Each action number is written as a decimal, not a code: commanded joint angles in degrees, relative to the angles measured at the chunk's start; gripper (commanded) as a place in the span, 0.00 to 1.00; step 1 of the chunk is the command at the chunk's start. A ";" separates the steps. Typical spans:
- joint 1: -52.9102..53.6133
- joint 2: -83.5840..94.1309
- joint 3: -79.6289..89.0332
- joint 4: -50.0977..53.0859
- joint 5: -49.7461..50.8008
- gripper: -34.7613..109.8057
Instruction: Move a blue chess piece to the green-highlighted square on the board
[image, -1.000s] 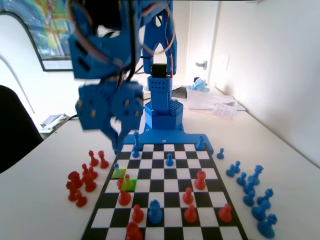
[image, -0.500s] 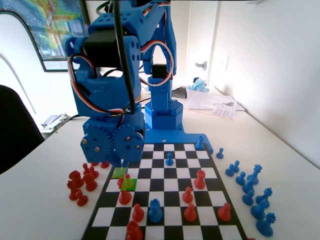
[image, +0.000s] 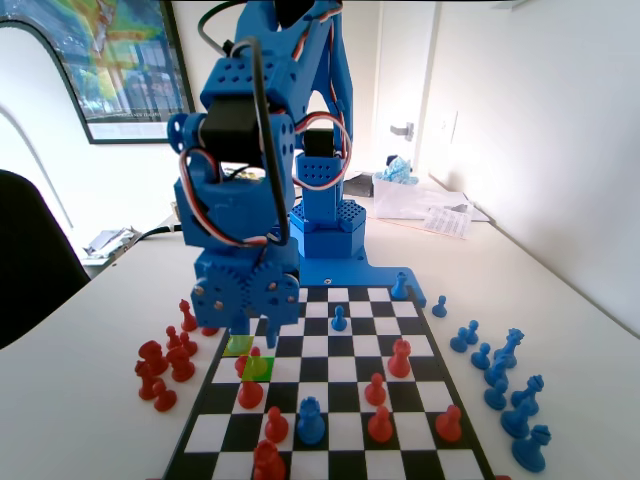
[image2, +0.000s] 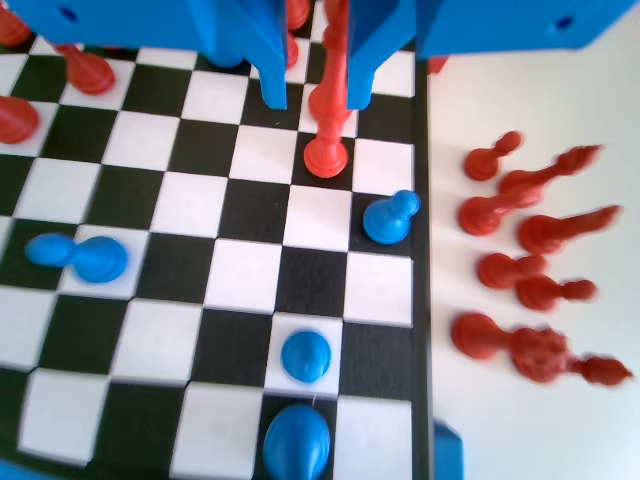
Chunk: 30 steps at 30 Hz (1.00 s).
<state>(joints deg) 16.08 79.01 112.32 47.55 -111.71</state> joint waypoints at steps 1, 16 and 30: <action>0.53 5.36 0.79 -0.62 -1.32 0.32; 3.16 2.72 -1.85 -1.41 -2.11 0.32; 1.67 -1.23 -1.76 -5.01 -1.23 0.32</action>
<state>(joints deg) 17.67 75.76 111.18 42.98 -112.15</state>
